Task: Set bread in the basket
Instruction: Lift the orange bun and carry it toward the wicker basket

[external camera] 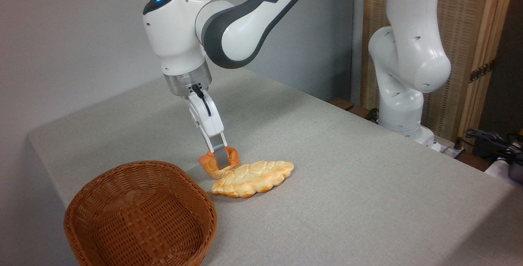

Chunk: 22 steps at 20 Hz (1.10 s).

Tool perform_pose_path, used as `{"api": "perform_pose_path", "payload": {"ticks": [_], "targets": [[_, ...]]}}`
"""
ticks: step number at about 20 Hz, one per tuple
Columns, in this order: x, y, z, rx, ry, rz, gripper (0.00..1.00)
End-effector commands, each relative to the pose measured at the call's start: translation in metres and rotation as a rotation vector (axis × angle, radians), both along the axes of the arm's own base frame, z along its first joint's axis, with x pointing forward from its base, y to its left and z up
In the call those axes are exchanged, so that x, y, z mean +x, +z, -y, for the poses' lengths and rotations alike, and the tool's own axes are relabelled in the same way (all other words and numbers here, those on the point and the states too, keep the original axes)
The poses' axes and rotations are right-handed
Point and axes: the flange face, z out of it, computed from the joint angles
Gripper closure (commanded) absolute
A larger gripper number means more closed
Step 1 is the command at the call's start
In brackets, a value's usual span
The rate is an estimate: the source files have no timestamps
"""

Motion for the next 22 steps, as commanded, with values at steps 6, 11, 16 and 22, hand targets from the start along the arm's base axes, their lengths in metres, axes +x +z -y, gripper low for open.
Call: {"api": "perform_pose_path", "payload": {"ticks": [6,11,16,22], "targets": [[0.009,0.045,-0.004,-0.026,0.011,0.052,0.54],[0.02,0.077,-0.014,-0.054,0.04,0.106,0.54],[0.041,0.1,-0.037,-0.136,0.116,0.194,0.54],[0.065,0.1,-0.034,-0.18,0.155,0.342,0.19]]}}
